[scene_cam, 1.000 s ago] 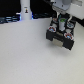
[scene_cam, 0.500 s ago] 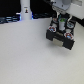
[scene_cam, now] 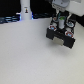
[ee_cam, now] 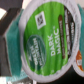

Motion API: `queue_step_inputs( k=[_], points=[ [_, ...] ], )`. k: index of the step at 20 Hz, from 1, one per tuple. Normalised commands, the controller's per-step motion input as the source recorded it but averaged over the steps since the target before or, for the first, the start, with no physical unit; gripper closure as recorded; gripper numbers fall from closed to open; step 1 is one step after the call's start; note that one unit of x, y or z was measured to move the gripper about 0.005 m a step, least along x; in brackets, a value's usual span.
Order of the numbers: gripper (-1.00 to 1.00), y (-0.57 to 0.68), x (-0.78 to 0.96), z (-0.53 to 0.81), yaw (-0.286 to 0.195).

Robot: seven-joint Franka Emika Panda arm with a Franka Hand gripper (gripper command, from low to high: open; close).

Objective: Open the kcup holder, insert the kcup into the holder, and close the kcup holder

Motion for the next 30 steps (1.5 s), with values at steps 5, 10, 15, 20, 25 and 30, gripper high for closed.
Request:
queue_step_inputs(
  k=[5,10,15,20,25,30],
  points=[
    [1.00,0.09,0.15,-0.18,-0.004],
    [-1.00,0.11,0.12,-0.04,-0.002],
    [-1.00,0.16,0.12,0.21,0.021],
    [-1.00,0.02,0.19,0.42,0.042],
    [-1.00,-0.27,0.30,0.61,0.056],
    [-1.00,-0.48,0.45,0.43,0.051]
  ],
)
